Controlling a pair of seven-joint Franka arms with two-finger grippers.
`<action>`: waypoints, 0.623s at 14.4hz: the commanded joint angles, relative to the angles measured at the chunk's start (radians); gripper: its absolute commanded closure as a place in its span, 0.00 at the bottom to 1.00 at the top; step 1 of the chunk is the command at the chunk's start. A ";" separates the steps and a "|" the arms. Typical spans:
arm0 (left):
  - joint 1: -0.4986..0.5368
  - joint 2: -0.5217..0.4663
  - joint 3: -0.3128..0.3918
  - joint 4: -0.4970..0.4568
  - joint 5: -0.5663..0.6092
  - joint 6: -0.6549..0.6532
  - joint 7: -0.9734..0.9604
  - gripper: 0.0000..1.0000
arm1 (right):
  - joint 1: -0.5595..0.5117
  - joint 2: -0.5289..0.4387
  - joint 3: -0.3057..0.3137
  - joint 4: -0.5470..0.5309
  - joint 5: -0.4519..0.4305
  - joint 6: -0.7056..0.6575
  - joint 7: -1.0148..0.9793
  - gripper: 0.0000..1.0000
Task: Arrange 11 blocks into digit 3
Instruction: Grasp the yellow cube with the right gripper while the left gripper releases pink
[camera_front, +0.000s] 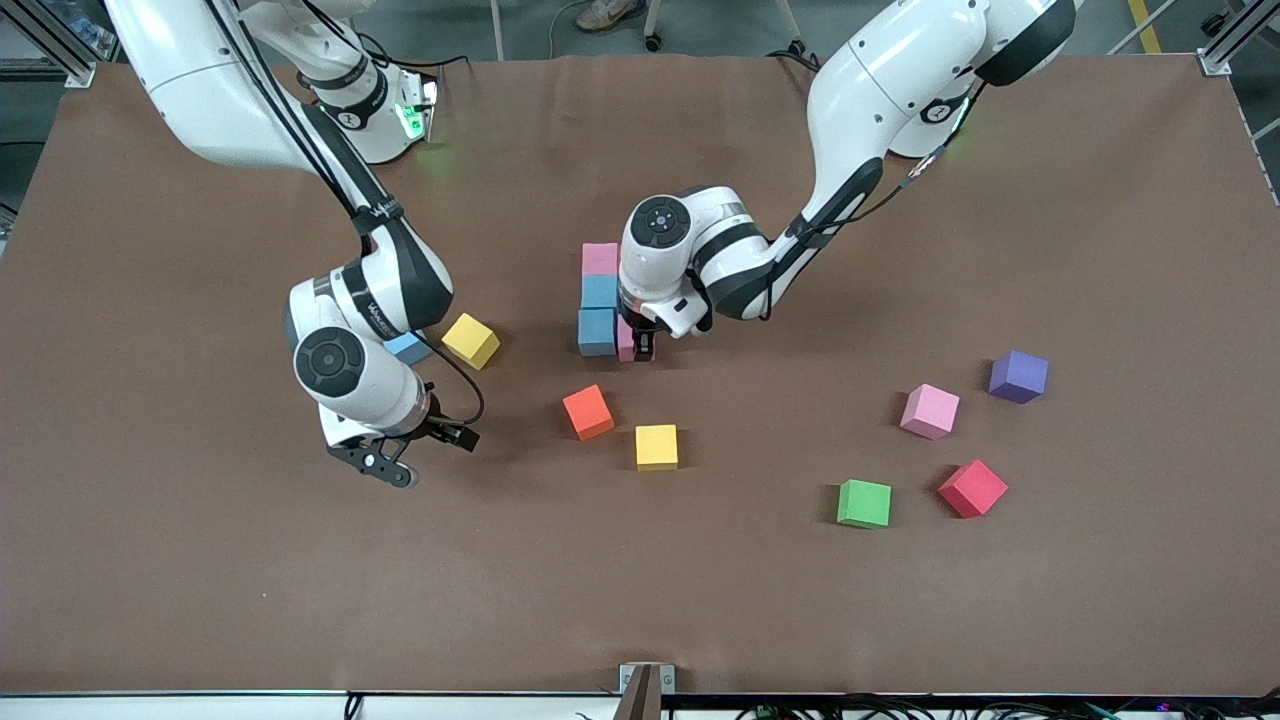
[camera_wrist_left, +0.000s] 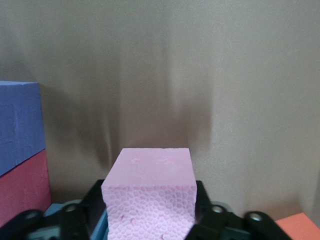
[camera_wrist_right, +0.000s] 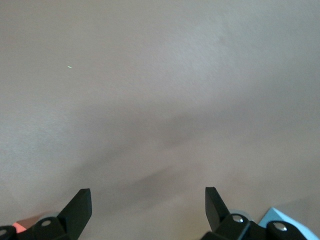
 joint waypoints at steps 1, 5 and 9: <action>-0.012 0.011 0.009 0.029 0.014 -0.007 -0.007 0.00 | -0.014 -0.179 0.007 -0.281 -0.014 0.136 0.095 0.00; -0.012 -0.006 0.006 0.029 0.017 -0.032 -0.007 0.00 | -0.011 -0.284 0.012 -0.523 -0.009 0.287 0.206 0.00; 0.003 -0.058 -0.043 0.023 0.015 -0.110 -0.009 0.00 | 0.024 -0.281 0.019 -0.564 -0.009 0.304 0.266 0.00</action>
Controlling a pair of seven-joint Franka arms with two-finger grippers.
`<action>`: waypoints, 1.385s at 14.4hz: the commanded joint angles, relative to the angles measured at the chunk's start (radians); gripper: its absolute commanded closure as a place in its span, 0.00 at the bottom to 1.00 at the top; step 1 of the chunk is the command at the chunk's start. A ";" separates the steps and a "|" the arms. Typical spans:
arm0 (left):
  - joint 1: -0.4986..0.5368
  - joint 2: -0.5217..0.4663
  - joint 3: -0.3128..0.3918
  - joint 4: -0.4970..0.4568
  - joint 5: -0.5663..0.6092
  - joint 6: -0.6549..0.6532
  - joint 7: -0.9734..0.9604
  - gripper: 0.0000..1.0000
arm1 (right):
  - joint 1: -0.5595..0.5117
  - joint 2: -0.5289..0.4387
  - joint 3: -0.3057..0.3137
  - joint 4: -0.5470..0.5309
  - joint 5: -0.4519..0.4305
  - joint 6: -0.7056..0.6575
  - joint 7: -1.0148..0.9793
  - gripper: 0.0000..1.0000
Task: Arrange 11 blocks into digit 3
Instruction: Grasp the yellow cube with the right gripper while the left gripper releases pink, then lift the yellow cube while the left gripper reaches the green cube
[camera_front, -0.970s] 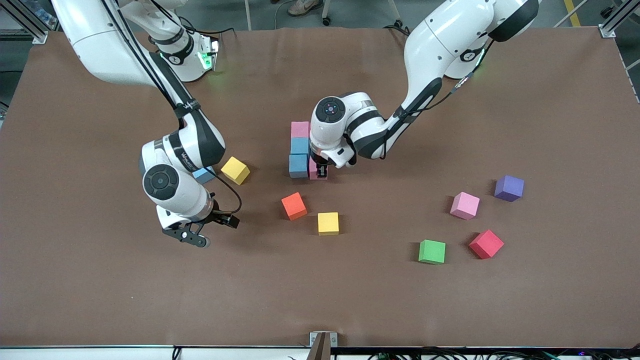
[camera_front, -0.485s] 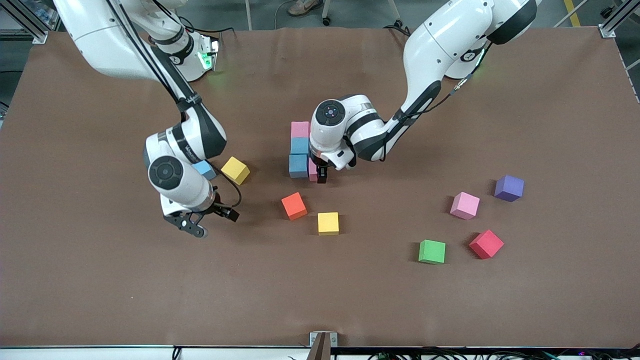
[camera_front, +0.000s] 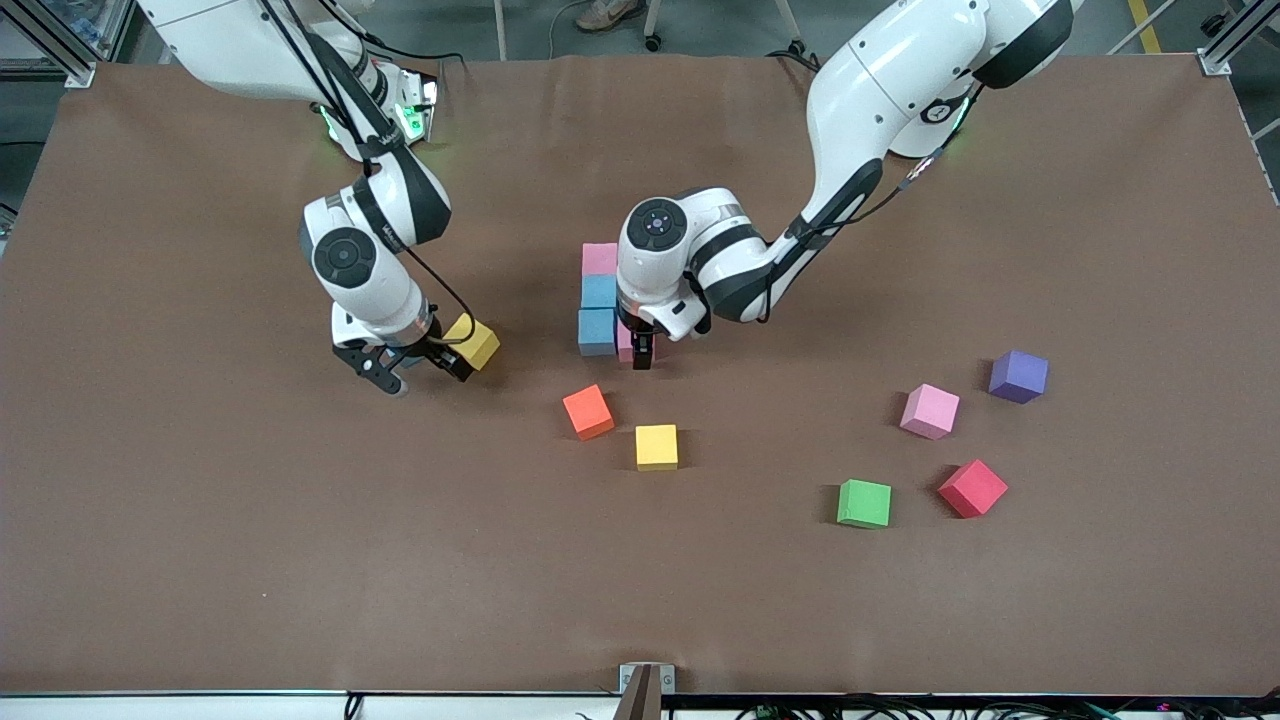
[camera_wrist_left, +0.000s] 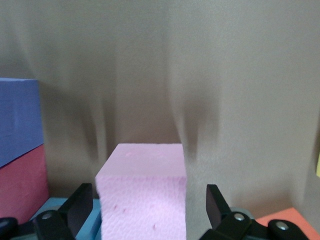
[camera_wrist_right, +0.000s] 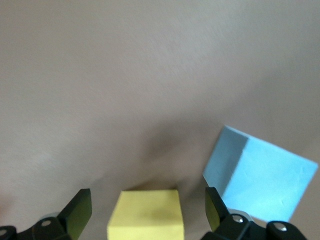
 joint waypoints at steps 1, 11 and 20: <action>0.003 -0.070 -0.026 -0.004 0.014 -0.076 -0.012 0.00 | 0.031 -0.034 0.008 -0.044 -0.009 0.011 0.054 0.00; 0.145 -0.182 -0.020 0.220 -0.074 -0.292 0.390 0.00 | 0.076 -0.014 0.008 -0.046 -0.008 -0.001 0.083 0.01; 0.398 -0.164 -0.018 0.226 -0.118 -0.342 1.096 0.00 | 0.086 -0.003 0.008 -0.044 -0.009 -0.018 0.081 0.93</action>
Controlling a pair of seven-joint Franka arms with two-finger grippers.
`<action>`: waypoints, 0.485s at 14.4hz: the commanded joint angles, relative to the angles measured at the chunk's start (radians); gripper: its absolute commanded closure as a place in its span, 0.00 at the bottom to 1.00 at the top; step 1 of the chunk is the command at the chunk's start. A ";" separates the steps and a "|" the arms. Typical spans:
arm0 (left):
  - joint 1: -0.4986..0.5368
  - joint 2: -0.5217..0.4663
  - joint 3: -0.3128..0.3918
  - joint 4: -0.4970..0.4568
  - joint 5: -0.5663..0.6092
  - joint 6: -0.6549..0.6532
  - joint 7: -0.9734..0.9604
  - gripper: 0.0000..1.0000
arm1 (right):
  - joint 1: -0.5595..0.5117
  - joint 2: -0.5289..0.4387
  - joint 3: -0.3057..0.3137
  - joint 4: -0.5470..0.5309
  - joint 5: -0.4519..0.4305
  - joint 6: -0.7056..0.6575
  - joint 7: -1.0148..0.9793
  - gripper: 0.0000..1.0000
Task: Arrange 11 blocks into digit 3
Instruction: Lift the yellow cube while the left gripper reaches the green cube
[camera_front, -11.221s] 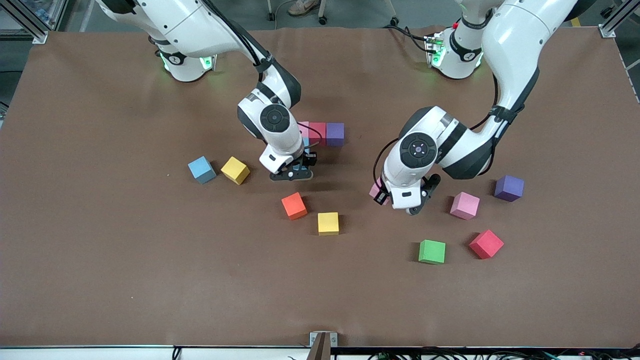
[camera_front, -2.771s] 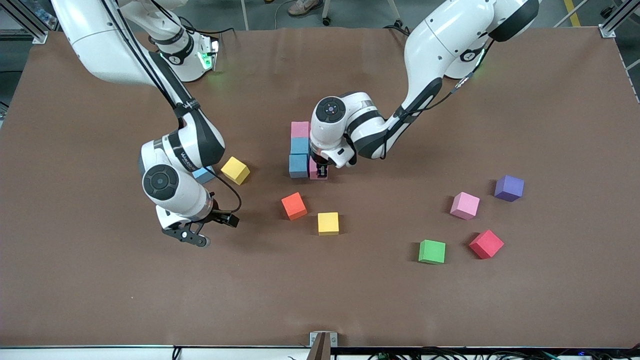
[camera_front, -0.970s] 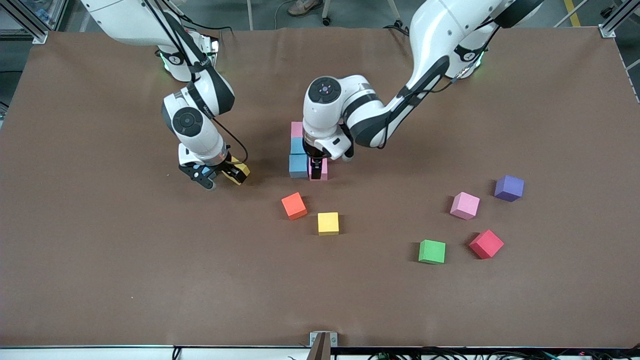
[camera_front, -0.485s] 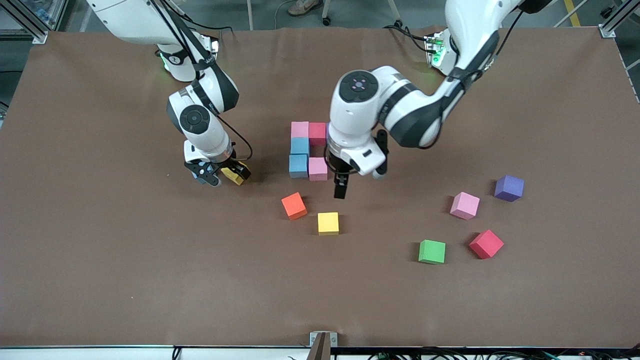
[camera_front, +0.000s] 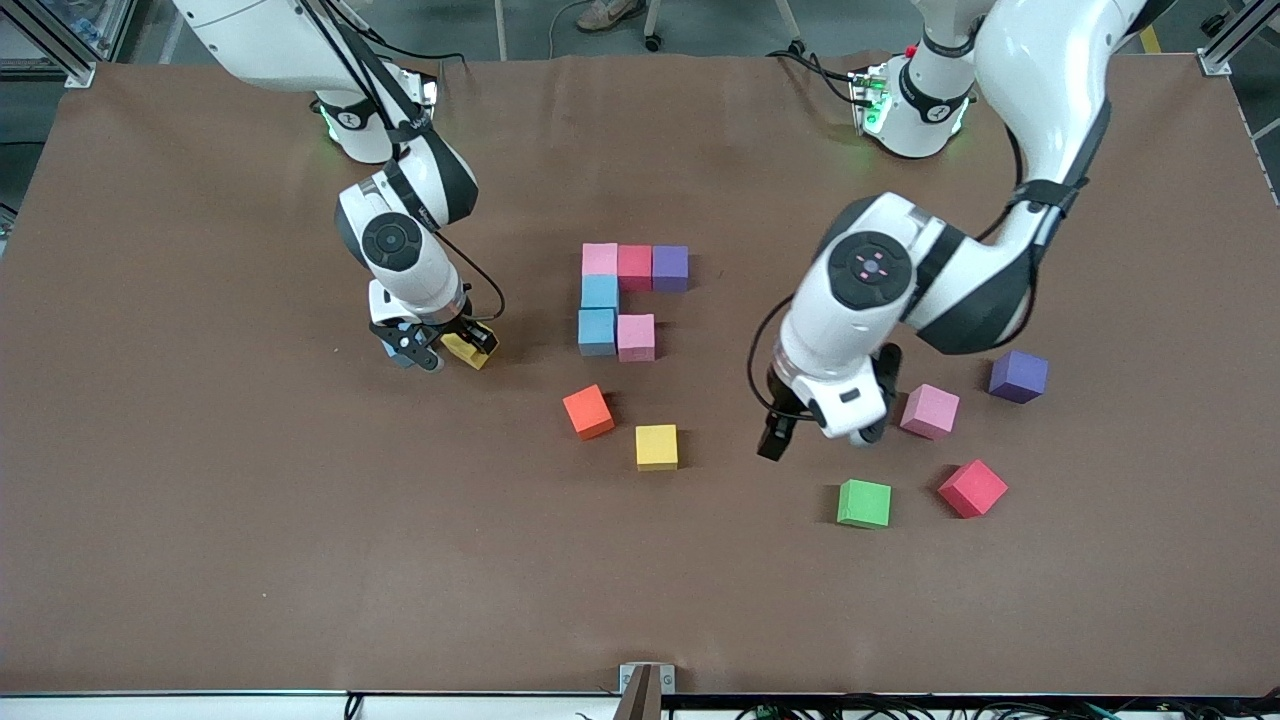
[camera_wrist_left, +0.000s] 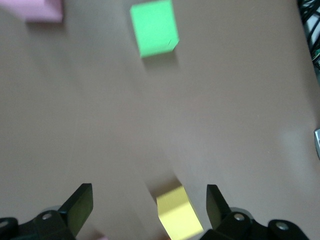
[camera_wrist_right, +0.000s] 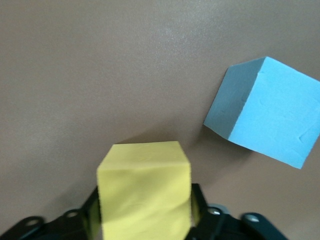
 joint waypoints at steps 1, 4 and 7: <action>0.074 0.033 -0.008 0.021 -0.010 -0.022 0.276 0.00 | 0.026 -0.009 0.002 0.004 -0.009 -0.002 0.006 0.99; 0.137 0.065 -0.005 0.021 -0.005 -0.022 0.584 0.00 | 0.087 0.054 0.002 0.099 -0.012 -0.004 -0.095 1.00; 0.218 0.102 -0.005 0.023 -0.002 -0.022 0.825 0.00 | 0.106 0.126 0.002 0.199 -0.012 -0.005 -0.311 1.00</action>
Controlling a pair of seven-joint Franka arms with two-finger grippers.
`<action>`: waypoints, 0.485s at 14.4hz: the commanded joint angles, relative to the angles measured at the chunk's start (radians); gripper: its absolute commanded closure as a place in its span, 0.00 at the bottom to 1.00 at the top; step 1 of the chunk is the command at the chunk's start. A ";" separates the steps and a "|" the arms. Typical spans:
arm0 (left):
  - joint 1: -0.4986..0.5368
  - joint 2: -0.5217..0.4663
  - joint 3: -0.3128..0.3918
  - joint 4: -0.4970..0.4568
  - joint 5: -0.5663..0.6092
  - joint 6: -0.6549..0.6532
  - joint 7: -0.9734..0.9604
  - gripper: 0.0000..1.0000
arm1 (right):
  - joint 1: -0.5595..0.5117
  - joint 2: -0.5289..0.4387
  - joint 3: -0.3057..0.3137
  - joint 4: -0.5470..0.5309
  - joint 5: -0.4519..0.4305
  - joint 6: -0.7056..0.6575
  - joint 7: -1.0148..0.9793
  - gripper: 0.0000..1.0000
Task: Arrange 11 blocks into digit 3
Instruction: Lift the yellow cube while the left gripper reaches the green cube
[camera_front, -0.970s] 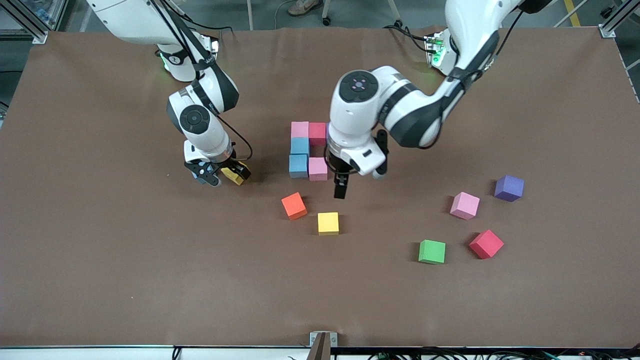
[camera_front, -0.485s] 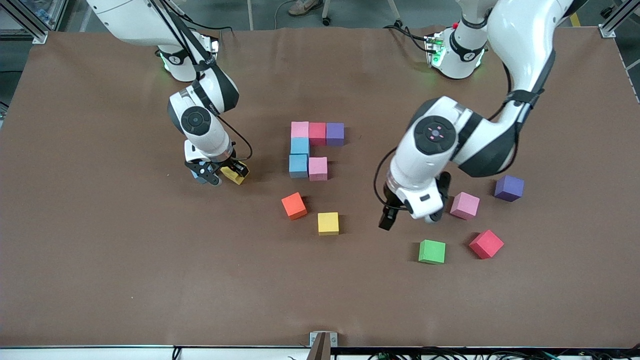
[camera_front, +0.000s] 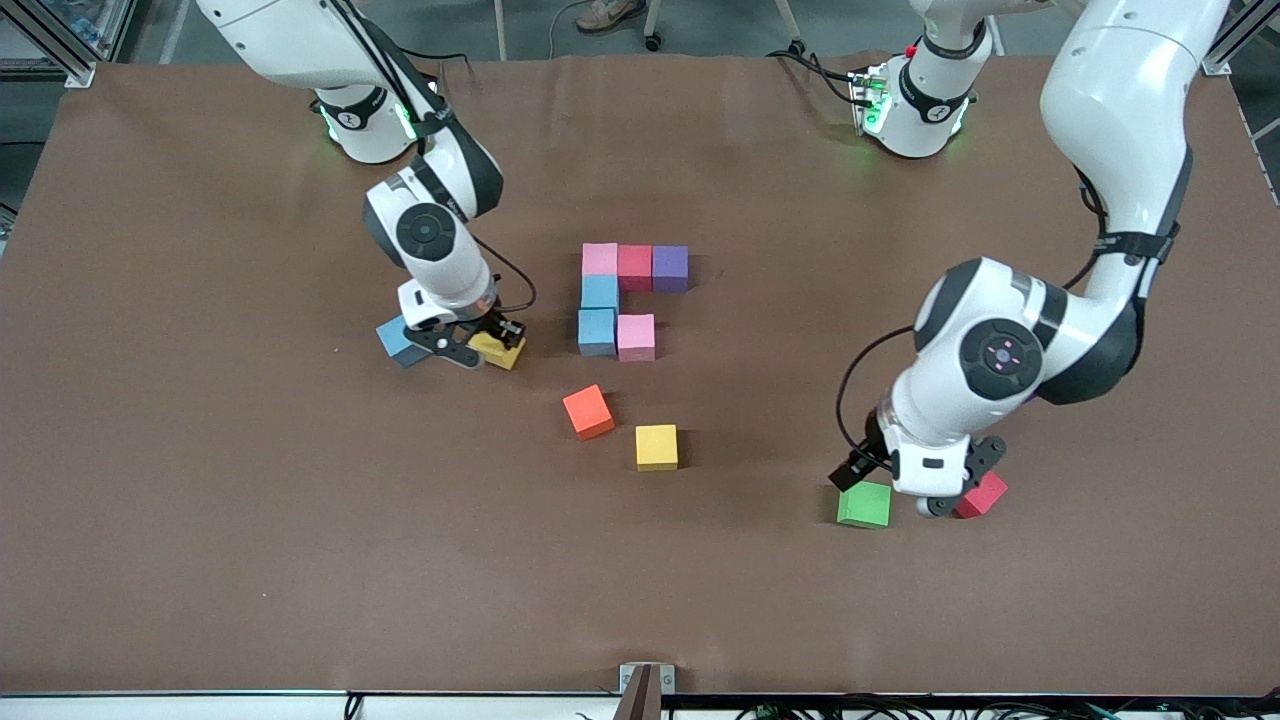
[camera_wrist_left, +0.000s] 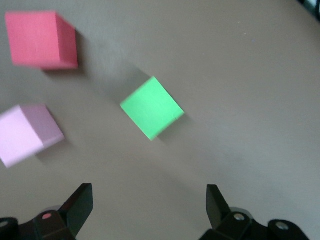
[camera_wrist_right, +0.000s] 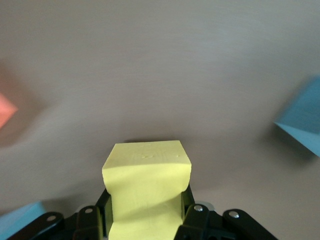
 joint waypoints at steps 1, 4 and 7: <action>0.055 0.037 -0.009 0.022 0.001 -0.016 0.259 0.00 | 0.004 0.095 -0.003 0.121 -0.011 -0.007 -0.148 1.00; 0.027 0.072 0.069 0.034 0.001 0.025 0.580 0.00 | 0.024 0.160 -0.003 0.234 -0.011 -0.033 -0.213 1.00; -0.035 0.134 0.135 0.111 0.003 0.043 0.787 0.00 | 0.064 0.232 -0.003 0.379 -0.008 -0.146 -0.234 1.00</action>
